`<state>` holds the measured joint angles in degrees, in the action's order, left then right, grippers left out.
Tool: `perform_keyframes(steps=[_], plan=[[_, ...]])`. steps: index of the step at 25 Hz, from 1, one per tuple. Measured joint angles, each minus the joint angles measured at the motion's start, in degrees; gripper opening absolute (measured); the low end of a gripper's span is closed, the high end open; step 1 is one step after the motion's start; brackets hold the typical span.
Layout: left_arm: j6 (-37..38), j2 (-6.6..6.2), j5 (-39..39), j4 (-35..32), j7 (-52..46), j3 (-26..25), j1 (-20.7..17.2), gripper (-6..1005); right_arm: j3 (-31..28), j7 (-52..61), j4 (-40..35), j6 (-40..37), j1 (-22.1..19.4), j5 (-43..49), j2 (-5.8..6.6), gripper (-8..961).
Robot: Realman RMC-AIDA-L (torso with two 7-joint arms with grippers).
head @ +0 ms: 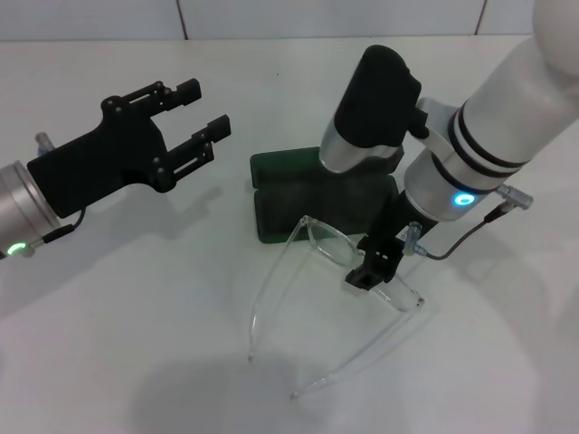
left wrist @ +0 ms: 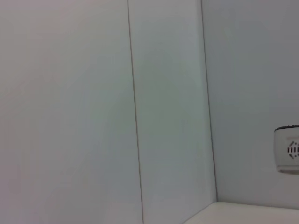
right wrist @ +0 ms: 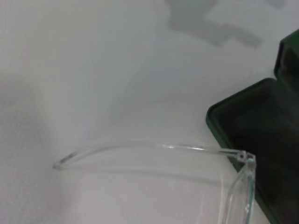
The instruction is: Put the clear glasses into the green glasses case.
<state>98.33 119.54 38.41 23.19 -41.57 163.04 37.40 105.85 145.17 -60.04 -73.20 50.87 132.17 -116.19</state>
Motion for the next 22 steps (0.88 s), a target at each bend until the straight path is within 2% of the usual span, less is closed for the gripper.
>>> perform_keyframes(steps=[20, 22], plan=[[0.02, 0.0, 0.0, -1.9, 1.5, 0.0, -0.56, 562, 3.31, -0.39, 1.39, 4.19, -0.63, -1.34, 0.0, 389], [0.02, 0.0, 0.0, -2.39, 1.65, 0.0, -0.57, 562, 3.88, -0.47, 1.33, 4.8, -0.65, -1.35, 0.0, 306]])
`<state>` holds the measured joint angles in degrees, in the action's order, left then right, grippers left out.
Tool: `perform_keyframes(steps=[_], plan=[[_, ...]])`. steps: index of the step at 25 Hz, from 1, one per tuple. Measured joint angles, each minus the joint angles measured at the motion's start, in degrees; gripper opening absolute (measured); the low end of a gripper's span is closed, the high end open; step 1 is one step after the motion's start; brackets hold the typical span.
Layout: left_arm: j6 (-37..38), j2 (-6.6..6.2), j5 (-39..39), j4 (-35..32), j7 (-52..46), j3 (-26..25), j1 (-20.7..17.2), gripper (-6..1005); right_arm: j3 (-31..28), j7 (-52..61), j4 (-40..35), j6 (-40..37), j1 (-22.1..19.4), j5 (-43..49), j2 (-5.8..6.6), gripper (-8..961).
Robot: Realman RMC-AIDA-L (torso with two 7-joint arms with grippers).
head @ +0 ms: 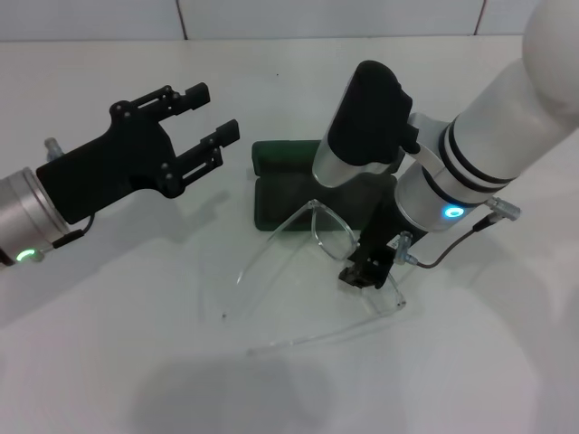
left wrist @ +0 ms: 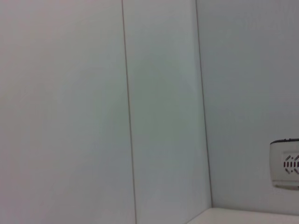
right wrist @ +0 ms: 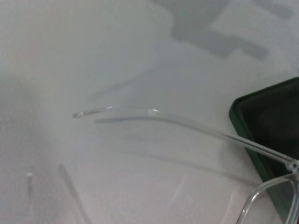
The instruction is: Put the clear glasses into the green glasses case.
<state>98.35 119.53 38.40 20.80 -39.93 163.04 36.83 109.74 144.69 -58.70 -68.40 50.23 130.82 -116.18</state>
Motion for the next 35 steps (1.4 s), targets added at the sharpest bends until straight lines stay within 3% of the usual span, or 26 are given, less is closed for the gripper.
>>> perform_keyframes(steps=[1, 12, 25, 30, 35], plan=[[0.0, 0.0, 0.0, -0.14, 0.22, 0.0, -0.01, 562, 0.16, -0.03, -0.06, 0.17, 0.0, 0.0, 0.0, 264], [0.0, 0.0, 0.0, -0.24, 1.16, -0.08, -0.69, 561, -0.59, -0.75, -1.68, -2.84, -0.06, 0.7, 0.17, 200], [0.25, 0.0, 0.31, -1.01, 1.17, -0.09, -1.24, 559, -6.83, -7.53, -3.55, -4.37, -3.33, 0.63, 0.48, 118], [0.43, 0.0, 0.54, -1.75, 1.24, -0.09, -1.41, 558, -13.29, -15.24, -4.96, -5.14, -7.07, -2.14, 0.27, 108], [0.86, 0.0, 1.08, -2.44, 1.34, -0.09, -1.56, 558, -22.58, -30.32, -4.2, -6.16, -11.25, -13.38, 0.39, 108]])
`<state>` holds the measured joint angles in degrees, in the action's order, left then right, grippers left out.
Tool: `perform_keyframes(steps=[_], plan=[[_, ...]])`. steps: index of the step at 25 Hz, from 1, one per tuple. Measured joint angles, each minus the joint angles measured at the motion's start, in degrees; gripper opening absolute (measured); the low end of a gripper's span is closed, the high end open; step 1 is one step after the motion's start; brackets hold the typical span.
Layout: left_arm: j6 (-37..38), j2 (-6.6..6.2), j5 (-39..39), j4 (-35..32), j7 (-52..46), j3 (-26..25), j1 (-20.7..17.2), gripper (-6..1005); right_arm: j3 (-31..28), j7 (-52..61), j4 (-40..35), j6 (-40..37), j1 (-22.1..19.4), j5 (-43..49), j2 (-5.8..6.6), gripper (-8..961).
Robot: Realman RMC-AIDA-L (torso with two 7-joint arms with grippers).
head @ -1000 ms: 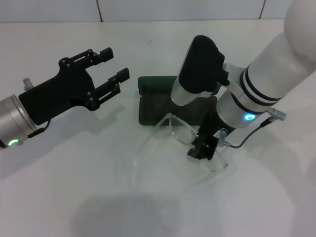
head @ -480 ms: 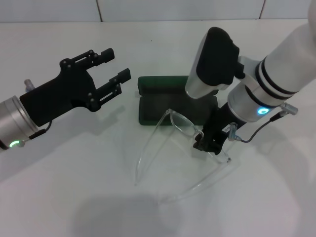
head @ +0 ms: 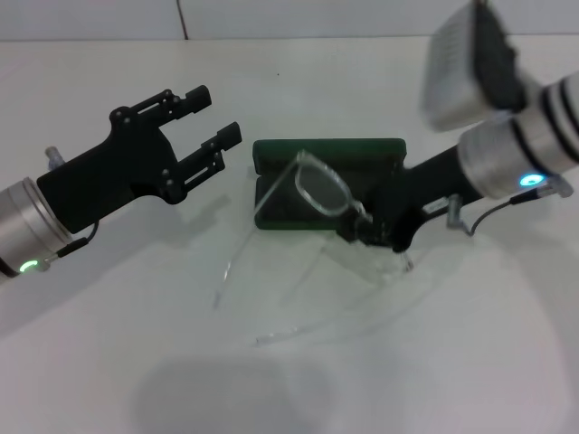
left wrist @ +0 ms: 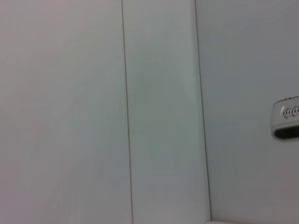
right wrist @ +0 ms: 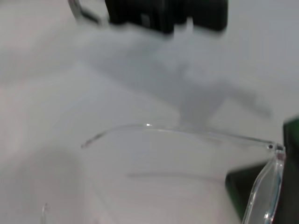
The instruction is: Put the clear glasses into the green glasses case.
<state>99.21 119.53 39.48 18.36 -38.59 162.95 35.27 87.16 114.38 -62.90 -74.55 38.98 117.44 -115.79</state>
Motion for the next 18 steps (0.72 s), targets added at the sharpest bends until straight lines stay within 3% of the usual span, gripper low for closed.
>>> perform_keyframes(steps=[8, 12, 18], plan=[[4.14, -0.01, 0.16, -1.61, 0.01, 0.0, -1.22, 557, -12.77, -26.58, 12.89, -0.39, -4.09, -20.47, 0.25, 108], [7.96, -0.08, 0.15, -3.1, 0.0, 0.0, -1.34, 556, -16.85, -32.24, 18.56, -2.48, -4.08, -23.05, 0.3, 108], [9.66, 0.02, 0.6, -5.34, 2.11, 0.0, -0.44, 557, -16.71, -32.94, 20.95, -6.77, -2.84, -22.71, 0.29, 108]])
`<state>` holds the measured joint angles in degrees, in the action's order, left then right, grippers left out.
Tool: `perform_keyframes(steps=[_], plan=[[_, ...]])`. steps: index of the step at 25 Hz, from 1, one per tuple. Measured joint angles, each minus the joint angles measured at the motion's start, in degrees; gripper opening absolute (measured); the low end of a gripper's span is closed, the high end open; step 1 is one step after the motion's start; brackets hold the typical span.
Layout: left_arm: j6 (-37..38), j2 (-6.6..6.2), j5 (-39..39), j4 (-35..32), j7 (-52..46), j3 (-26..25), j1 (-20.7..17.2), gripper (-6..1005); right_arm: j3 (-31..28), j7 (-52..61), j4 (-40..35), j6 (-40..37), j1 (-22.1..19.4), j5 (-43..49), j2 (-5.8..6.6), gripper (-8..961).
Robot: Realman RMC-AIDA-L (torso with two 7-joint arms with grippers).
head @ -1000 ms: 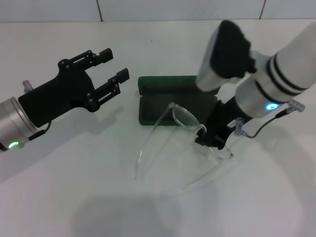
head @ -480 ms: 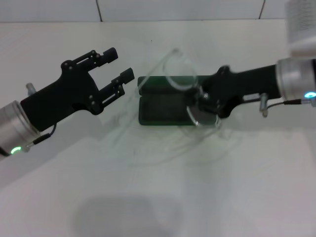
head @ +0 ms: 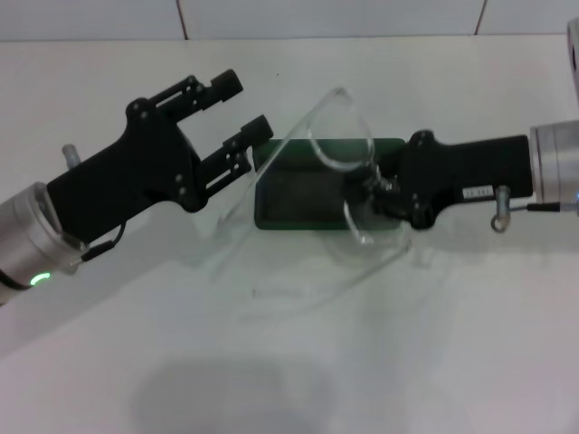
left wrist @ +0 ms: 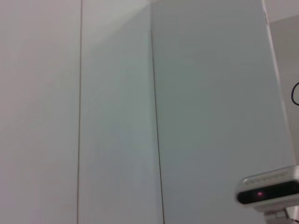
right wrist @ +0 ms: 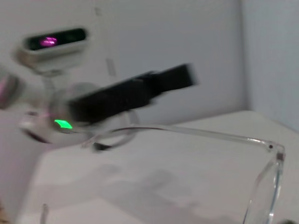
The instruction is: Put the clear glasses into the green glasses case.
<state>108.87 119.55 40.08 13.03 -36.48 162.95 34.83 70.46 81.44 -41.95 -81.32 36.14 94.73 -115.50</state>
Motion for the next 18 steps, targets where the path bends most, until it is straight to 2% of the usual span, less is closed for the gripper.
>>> perform_keyframes(steps=[8, 18], plan=[[2.05, -0.03, -3.73, -1.46, 1.65, 0.0, 3.14, 557, -0.38, 1.25, -0.04, -12.66, 1.43, -0.17, 0.46, 108], [6.99, -0.04, -5.93, -1.59, 2.46, 0.0, 3.45, 557, -0.72, 7.17, -0.27, -12.89, 2.07, -0.08, 0.6, 108]])
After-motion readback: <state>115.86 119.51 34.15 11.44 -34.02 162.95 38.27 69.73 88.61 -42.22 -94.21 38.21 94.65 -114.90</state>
